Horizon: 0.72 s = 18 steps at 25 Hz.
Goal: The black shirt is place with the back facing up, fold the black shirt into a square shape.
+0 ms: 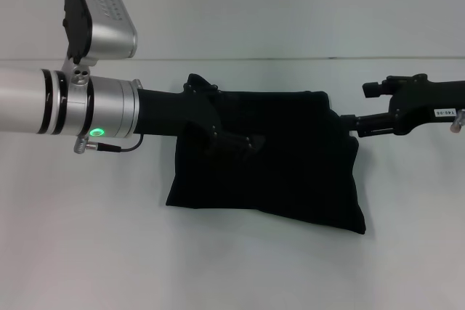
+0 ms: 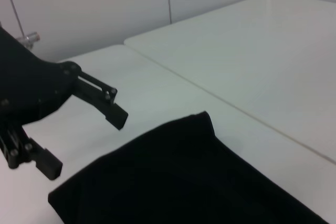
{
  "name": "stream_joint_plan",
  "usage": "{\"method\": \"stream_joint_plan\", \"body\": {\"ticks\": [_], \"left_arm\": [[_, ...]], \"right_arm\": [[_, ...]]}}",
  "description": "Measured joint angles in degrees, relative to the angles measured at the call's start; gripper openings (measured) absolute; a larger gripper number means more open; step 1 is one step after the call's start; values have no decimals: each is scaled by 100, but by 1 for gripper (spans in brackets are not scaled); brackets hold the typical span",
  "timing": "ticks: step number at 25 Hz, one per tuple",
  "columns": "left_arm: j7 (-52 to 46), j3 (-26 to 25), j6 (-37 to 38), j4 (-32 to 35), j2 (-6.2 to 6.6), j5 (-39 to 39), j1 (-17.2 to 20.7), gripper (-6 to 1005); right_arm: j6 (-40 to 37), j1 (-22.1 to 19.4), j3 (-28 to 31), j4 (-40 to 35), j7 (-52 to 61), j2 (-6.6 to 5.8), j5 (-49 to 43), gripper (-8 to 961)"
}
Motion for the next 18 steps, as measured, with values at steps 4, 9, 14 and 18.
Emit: {"method": "stream_joint_plan", "body": {"ticks": [4,9,14,18], "left_arm": [[0,-14,8,0,1,0,4,946],[-56,-23,16,0,6,0,20,945],[-80,-24,30,0,11,-1,25,945],[-80,-24,30,0,11,6,29,945]], "right_arm": [[22,57,0,2,34,25,-101,935],[23,81,0,8,44,28,-105,932],[29,81,0,7,50,22,-142,932],[41,80,0,7,50,28,-150,932]]}}
